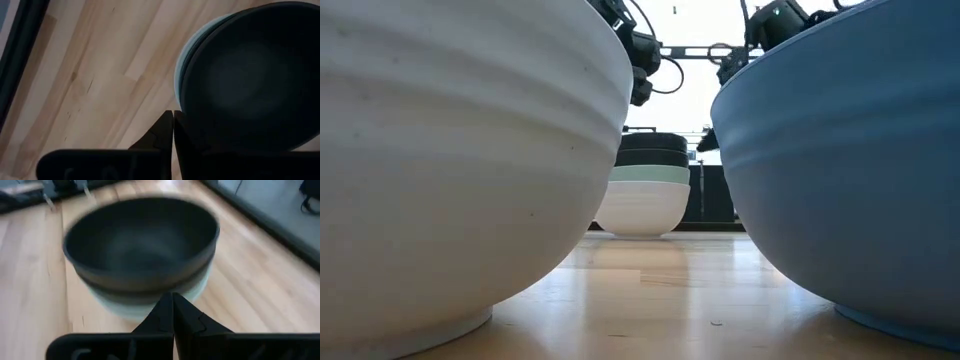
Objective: Nest bowls inside each other
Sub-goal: Stack the black bowl on top of the black bowl, then stack the blue bowl on top of the black bowl
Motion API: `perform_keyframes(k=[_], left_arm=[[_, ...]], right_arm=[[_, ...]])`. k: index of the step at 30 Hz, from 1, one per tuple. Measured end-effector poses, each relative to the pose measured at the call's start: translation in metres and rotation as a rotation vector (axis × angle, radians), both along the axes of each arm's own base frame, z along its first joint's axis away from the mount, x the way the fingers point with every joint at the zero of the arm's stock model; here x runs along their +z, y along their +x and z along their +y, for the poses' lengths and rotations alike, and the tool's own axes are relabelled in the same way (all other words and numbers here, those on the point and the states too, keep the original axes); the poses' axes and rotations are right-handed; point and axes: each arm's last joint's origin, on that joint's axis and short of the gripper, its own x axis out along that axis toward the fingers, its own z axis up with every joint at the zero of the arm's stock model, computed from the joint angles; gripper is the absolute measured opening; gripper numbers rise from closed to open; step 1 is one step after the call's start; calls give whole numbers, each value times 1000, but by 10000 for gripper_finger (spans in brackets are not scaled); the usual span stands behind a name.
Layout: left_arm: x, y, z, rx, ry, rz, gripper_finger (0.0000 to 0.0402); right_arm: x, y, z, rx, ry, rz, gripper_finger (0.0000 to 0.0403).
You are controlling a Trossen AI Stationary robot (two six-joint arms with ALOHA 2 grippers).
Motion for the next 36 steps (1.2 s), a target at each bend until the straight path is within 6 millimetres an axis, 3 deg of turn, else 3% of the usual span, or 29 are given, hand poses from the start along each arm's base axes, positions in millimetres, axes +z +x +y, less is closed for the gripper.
perform_keyframes(k=[7,16,29,36], left_arm=[[0,0,0,-3,7,3,24],[0,0,0,-3,8,1,15],[0,1,0,2,10,-5,22],[0,9,-15,-27,9,-5,14]], right_arm=[[23,9,-1,33,-23,-58,1],[12,12,0,41,2,0,1],[12,12,0,44,-1,0,1],[19,-4,14,71,53,80,3]])
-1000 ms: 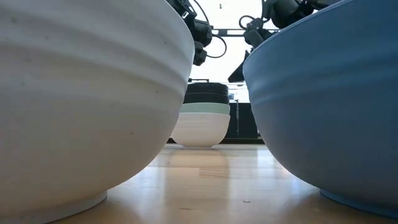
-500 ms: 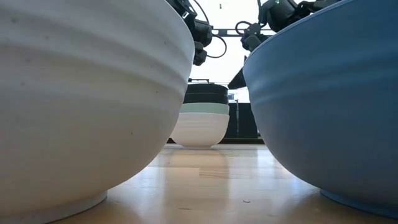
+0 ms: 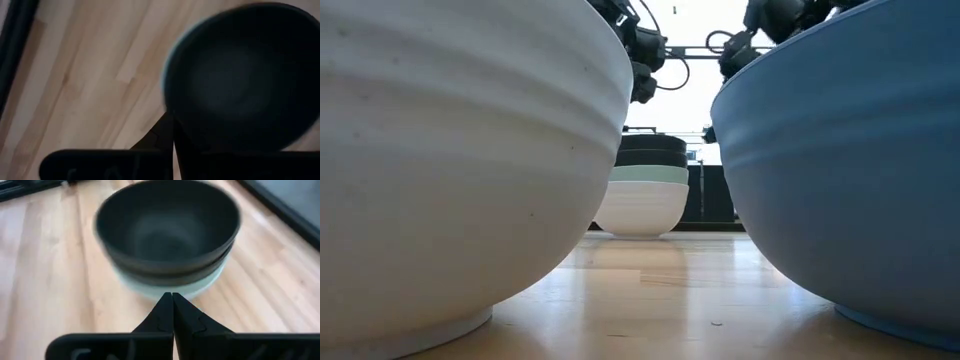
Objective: Nest bowls inside each other
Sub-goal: Stack the blue bowl on top of the black bowl
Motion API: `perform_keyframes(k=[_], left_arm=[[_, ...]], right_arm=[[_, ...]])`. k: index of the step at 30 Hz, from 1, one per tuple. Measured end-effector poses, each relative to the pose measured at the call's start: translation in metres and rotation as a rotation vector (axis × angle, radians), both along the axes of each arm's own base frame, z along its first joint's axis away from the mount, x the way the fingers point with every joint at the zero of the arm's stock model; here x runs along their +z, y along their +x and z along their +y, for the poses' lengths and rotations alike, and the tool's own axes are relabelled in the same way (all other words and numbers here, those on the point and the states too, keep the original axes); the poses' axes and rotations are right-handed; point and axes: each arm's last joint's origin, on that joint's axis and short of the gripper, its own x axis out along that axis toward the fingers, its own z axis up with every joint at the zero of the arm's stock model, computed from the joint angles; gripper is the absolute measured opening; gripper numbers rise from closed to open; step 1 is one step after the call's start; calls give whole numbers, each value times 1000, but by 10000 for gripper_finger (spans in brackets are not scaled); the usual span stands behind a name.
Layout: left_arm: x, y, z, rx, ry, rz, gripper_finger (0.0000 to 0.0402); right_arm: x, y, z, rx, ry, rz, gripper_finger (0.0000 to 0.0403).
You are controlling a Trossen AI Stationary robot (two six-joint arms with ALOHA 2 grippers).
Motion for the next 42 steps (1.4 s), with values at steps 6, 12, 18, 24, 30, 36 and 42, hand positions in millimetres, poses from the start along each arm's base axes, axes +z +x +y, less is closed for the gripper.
perform_keyframes(k=[6,12,18,24,30,36,42], left_arm=[[0,9,-21,-54,-5,9,22],[1,17,-52,-115,-13,28,29],[20,20,-96,-177,7,-24,19],[46,15,-147,-222,98,-76,13],[69,2,-204,-272,231,-137,24],[91,-20,-255,-265,430,-222,28],[107,-43,-296,-207,685,-332,18]], right_arm=[[19,-21,32,46,97,1,4],[36,-37,76,151,220,-66,4],[35,-45,112,190,276,-61,5],[33,-54,137,194,298,-61,5],[34,-64,156,189,285,-85,5],[35,-73,169,186,253,-115,5],[35,-78,176,178,232,-137,5]])
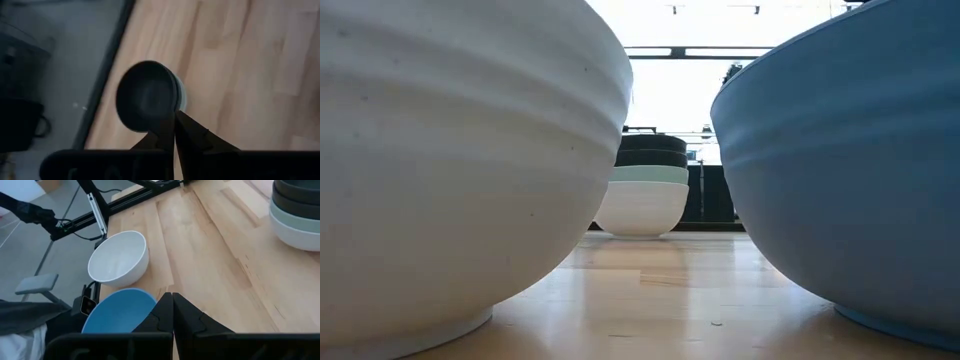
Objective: Nest bowls inside each other
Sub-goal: Stack the blue bowl on top of the black bowl
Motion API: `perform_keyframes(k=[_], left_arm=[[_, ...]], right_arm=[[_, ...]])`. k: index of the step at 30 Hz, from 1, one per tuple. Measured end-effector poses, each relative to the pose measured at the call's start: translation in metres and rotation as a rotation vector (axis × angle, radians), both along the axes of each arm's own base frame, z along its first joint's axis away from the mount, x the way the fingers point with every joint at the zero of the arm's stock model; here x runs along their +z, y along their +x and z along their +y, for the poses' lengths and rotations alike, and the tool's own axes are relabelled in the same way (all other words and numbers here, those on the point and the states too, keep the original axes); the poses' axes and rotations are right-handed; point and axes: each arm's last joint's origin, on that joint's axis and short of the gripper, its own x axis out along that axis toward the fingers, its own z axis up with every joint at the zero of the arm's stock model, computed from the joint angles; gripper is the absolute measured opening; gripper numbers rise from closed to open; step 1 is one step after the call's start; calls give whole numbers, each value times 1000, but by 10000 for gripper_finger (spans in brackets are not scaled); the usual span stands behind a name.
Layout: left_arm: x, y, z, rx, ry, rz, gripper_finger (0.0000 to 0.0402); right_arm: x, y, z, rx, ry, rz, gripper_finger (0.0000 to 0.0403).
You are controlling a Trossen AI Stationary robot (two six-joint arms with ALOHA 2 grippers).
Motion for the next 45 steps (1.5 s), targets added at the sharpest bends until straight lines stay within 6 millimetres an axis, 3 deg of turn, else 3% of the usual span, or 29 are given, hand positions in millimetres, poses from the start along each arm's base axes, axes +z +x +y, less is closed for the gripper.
perform_keyframes(k=[8,16,23,27,31,38,45], left_arm=[[6,-24,-47,4,131,-152,17],[7,-49,-88,-54,134,-254,27],[7,-70,-117,-129,104,-284,13],[4,-72,-124,-148,120,-286,7],[-17,-59,-126,-109,148,-307,14],[-80,-32,-125,-115,135,-201,11],[-118,-33,-115,-52,194,-188,17]], right_arm=[[-8,4,5,-14,-16,28,5],[-15,7,8,-8,-36,52,5],[-15,7,8,11,-63,50,5],[-15,7,8,17,-70,50,5],[-15,7,8,18,-71,49,5],[-14,7,9,25,-69,40,5],[-13,3,14,55,-76,35,5]])
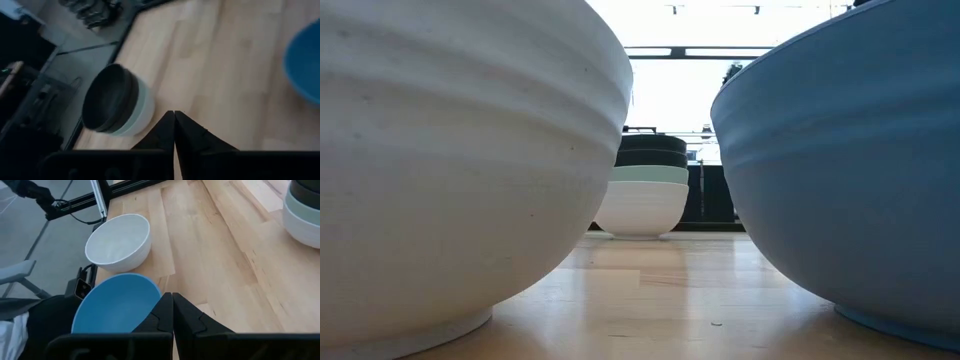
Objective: Nest bowls inside each other
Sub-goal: Stack the blue bowl on top of the black bowl
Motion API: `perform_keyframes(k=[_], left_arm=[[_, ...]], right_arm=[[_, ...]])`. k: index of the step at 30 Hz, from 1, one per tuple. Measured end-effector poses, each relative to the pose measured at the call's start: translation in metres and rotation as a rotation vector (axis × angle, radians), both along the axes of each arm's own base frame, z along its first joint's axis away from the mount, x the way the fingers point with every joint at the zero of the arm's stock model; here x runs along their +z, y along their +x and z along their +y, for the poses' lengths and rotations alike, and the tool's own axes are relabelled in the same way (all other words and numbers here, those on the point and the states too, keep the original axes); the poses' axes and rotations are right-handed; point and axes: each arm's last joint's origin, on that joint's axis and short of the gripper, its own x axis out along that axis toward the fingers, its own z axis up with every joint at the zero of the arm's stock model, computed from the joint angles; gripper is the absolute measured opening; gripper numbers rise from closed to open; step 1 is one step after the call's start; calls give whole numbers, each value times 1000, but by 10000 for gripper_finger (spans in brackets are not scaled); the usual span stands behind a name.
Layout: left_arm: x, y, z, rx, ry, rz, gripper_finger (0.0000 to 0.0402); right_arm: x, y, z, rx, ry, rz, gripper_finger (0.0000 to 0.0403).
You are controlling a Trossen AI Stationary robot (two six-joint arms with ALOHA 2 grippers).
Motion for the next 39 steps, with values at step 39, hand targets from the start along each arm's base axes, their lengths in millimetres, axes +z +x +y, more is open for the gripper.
perform_keyframes(k=[39], left_arm=[[-45,-87,132,-474,-556,-500,13]], right_arm=[[18,15,-8,117,16,-18,11]])
